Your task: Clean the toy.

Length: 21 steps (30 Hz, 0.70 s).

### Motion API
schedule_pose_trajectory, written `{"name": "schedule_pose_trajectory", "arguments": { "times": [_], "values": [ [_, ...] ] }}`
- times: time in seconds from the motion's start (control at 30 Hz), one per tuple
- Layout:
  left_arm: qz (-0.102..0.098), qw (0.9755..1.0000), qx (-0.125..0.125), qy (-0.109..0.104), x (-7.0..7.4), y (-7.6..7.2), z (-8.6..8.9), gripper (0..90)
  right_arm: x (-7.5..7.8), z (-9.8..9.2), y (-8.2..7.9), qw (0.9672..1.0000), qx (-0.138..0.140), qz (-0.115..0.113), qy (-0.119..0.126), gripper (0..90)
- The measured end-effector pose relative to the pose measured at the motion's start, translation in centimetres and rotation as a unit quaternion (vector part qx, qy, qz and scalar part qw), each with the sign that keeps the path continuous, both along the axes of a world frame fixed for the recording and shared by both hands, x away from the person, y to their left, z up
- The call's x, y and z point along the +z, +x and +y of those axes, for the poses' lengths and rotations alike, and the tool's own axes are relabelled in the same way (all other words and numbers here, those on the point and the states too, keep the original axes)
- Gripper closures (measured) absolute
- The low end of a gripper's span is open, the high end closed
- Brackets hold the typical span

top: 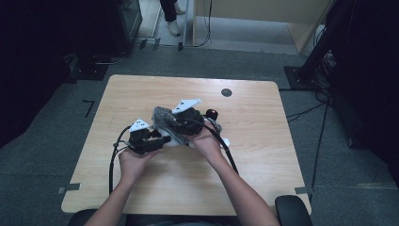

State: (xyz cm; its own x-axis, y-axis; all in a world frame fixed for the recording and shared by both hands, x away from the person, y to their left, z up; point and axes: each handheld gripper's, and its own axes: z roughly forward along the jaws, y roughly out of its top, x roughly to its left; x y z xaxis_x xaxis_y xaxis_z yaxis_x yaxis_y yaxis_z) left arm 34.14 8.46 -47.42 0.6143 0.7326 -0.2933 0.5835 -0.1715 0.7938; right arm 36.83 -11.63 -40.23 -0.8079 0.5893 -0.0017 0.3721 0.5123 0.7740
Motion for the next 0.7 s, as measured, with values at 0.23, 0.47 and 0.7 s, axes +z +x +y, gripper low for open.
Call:
{"name": "schedule_pose_trajectory", "arguments": {
  "times": [0.23,0.47,0.7],
  "values": [
    [0.009,0.9999,0.002,-0.009,-0.3,0.3,0.2,44.9,-0.2,-1.1,-1.3,0.9992,0.011,-0.008,-0.038,76.6],
    [0.012,0.9998,0.003,-0.018,-0.2,0.4,0.3,44.8,-0.4,-3.9,-2.5,0.9993,0.008,-0.014,-0.033,76.6],
    [0.011,0.9998,0.000,-0.018,-0.2,0.5,0.3,44.9,-0.2,-6.8,-3.3,0.9997,-0.003,-0.012,-0.023,76.5]
  ]
}}
